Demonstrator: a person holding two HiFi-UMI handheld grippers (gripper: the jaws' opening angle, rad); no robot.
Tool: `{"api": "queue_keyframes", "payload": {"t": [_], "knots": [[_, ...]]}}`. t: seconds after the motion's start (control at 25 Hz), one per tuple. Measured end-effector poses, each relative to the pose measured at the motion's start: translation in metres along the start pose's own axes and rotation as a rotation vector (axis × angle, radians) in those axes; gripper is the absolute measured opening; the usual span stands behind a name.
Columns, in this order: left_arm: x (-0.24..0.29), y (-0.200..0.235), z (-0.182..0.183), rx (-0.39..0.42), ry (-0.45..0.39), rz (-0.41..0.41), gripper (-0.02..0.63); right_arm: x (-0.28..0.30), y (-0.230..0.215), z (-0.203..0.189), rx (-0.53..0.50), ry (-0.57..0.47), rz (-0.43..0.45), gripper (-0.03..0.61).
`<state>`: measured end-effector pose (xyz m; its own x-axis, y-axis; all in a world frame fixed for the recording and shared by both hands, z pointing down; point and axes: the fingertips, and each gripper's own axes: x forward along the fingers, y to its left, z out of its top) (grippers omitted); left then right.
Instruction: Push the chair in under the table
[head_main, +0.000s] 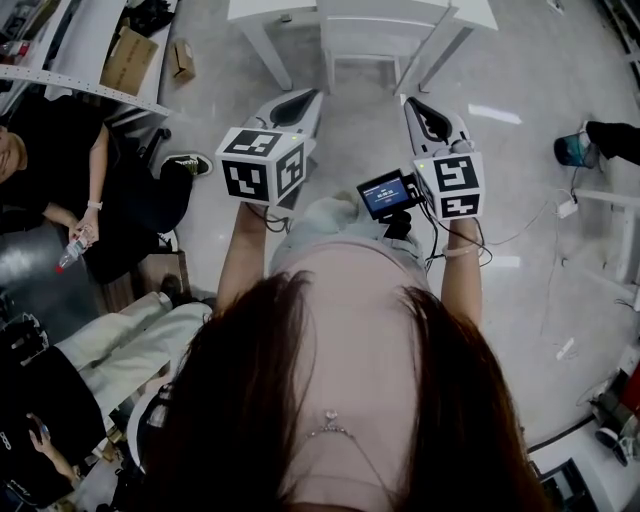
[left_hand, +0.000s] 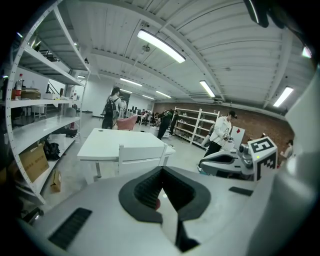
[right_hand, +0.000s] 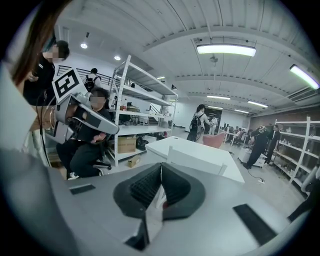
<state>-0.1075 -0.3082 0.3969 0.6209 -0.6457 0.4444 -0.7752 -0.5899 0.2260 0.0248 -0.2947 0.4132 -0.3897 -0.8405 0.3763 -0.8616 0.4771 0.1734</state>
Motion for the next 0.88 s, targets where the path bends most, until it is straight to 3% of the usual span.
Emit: {"api": "queue_keyframes", "payload": {"t": [0.32,0.88], "knots": [[0.004,-0.013,0.002,-0.019,-0.008,0.028,0.008,-0.002,-0.009,-0.002,-0.008,-0.007,0.012,0.023],[0.031,-0.075,-0.005,-0.060,-0.011,0.061,0.008,-0.053,-0.055,-0.022,0.009,-0.045,0.030,0.023]]}}
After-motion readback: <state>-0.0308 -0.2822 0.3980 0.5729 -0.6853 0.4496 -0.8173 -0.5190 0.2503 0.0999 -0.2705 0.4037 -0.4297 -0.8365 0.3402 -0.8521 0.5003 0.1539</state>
